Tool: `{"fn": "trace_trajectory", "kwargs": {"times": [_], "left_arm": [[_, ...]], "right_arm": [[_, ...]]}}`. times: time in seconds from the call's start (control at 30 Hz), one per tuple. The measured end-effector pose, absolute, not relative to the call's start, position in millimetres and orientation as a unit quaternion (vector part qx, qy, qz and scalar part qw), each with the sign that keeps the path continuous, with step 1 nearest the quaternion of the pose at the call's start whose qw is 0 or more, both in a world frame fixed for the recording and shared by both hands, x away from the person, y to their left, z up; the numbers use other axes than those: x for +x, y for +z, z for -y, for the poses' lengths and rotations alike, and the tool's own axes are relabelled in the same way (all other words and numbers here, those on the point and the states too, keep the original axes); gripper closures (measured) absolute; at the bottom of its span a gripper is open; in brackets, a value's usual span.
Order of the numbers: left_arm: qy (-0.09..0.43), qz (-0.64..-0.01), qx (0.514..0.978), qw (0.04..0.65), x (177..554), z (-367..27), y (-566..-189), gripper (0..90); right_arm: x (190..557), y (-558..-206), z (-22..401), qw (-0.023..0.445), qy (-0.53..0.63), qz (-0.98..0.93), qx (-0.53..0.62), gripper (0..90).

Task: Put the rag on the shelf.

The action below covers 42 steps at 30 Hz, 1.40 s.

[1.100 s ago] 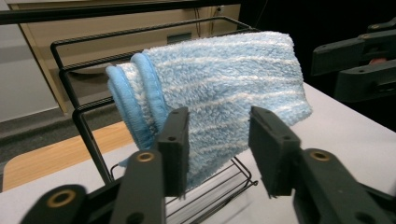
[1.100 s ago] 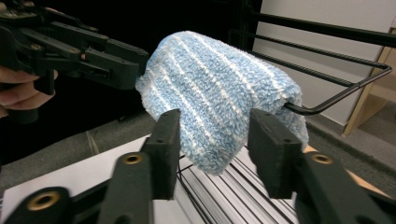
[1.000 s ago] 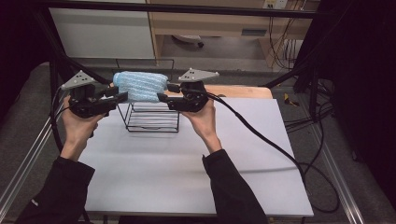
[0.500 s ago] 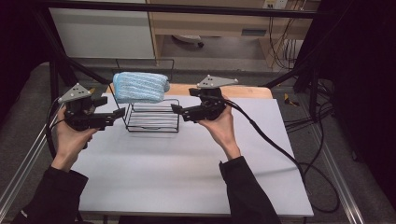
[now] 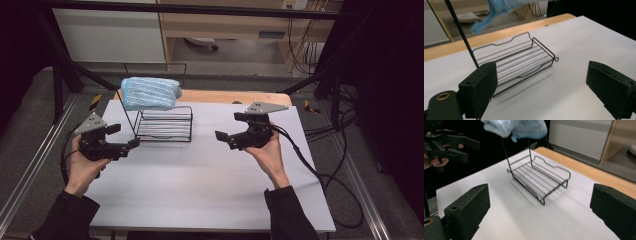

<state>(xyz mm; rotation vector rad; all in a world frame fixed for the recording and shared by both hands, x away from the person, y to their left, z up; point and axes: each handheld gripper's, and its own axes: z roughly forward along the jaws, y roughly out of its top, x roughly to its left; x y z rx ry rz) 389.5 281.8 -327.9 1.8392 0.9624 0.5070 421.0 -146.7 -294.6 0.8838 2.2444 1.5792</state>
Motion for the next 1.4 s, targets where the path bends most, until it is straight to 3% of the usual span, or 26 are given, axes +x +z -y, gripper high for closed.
{"fn": "trace_trajectory", "kwargs": {"times": [0.5,0.87,1.4], "left_arm": [[0.167,-0.400,0.776,0.459,375.9,-270.3,-406.5,11.2],[0.160,-0.385,0.793,0.445,370.1,-268.3,-431.0,11.2],[0.162,-0.392,0.793,0.437,368.4,-274.4,-445.5,11.2]], "right_arm": [[396.0,-378.6,208.5,0.107,0.507,-0.777,0.357,0.8],[376.4,-428.1,250.4,0.086,0.488,-0.783,0.377,0.6],[366.3,-449.8,275.8,0.096,0.472,-0.782,0.396,0.5]]}}
